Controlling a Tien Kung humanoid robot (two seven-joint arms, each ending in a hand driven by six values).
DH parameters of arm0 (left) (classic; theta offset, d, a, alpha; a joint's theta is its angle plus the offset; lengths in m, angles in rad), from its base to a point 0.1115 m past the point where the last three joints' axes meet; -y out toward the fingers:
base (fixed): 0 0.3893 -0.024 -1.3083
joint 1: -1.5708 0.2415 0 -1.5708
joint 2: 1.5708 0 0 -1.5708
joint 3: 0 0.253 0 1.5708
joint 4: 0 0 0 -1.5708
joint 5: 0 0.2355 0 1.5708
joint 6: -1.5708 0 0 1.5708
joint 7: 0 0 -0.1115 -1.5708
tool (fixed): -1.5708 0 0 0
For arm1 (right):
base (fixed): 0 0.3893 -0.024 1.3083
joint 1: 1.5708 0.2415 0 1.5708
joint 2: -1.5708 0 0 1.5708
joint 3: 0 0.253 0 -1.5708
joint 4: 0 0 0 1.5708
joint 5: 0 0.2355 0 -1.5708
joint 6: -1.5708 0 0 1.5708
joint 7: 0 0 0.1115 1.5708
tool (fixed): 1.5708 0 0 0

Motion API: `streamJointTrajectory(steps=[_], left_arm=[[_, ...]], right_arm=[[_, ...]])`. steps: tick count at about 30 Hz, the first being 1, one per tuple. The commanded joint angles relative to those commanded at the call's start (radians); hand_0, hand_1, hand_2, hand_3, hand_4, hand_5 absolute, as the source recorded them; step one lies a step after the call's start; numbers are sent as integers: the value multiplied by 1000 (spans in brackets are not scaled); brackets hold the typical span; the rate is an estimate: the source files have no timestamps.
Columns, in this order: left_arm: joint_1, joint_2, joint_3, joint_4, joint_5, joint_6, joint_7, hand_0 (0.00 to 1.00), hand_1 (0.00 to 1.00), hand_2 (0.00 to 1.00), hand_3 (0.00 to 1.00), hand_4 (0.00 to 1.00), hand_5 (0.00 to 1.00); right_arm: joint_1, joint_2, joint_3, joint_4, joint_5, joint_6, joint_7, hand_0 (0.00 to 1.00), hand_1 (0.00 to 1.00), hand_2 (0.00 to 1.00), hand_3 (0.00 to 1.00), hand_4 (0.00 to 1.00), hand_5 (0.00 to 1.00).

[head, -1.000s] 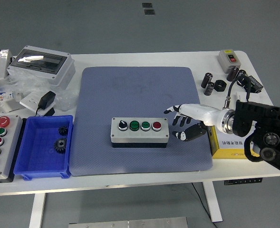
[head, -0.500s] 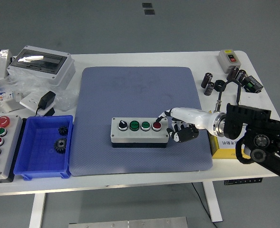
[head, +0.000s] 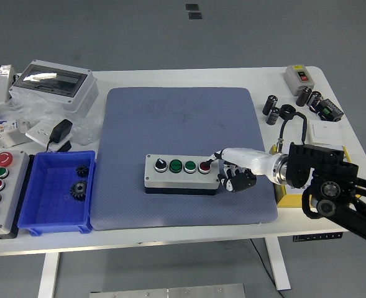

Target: Pick up the button,place it on the desk,press the button,press the button

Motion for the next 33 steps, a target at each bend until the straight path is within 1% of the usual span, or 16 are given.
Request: streamJointTrajectory(steps=[4,8,11,12,15,17,19,20,25,26,27,28,31,32,33], left_arm=[[0,0,2,0,-3,1,-1,606,602,541,594,560,231],[1,-1,2,0,-3,1,0,606,602,539,594,561,233],[1,-1,2,0,-2,1,0,606,602,539,594,561,233],[1,-1,2,0,-2,1,0,606,602,539,594,561,233],[1,-2,3,0,-4,1,0,606,602,540,594,561,235],[1,-3,4,0,-5,1,0,606,602,540,594,561,235],[2,-4,6,0,-8,2,0,606,602,540,594,561,235],[3,-5,7,0,-10,2,0,606,603,539,594,561,235],[9,-12,8,0,-12,5,0,606,603,539,594,561,235],[11,-13,7,0,-11,5,0,606,603,539,593,561,235],[12,-14,7,0,-11,6,-2,606,603,539,593,561,235],[12,-15,6,0,-10,6,-2,606,603,539,593,561,235],[13,-15,5,0,-10,8,-5,606,603,539,593,561,235],[14,-15,4,0,-9,8,-5,606,603,539,594,563,237],[14,-14,3,0,-9,9,-6,606,603,539,594,563,237]], right_arm=[[-8,-9,29,17,18,-9,22,2,168,244,806,250,47],[-33,-29,110,55,96,1,62,2,169,243,802,251,47],[-61,-36,172,67,153,-4,95,2,169,243,802,251,47],[-73,-35,195,66,171,-14,111,2,169,243,802,251,47],[-117,-18,261,52,207,-69,166,2,169,238,789,248,44],[-152,6,302,31,228,-113,207,2,169,238,789,248,44],[-189,44,346,-6,257,-168,255,2,169,238,789,248,44],[-206,62,367,-26,275,-195,279,2,173,233,765,259,32],[-295,180,495,-142,400,-345,436,2,173,233,765,259,32],[-309,204,522,-164,426,-373,470,91,307,436,781,547,199],[-325,234,553,-190,457,-405,509,91,307,436,781,547,199],[-334,252,573,-204,477,-426,535,91,307,436,781,547,199],[-357,296,620,-229,524,-481,606,91,307,436,781,547,199],[-364,306,630,-235,533,-497,629,397,547,619,741,666,347],[-370,314,638,-241,540,-509,652,397,547,619,741,666,347]])
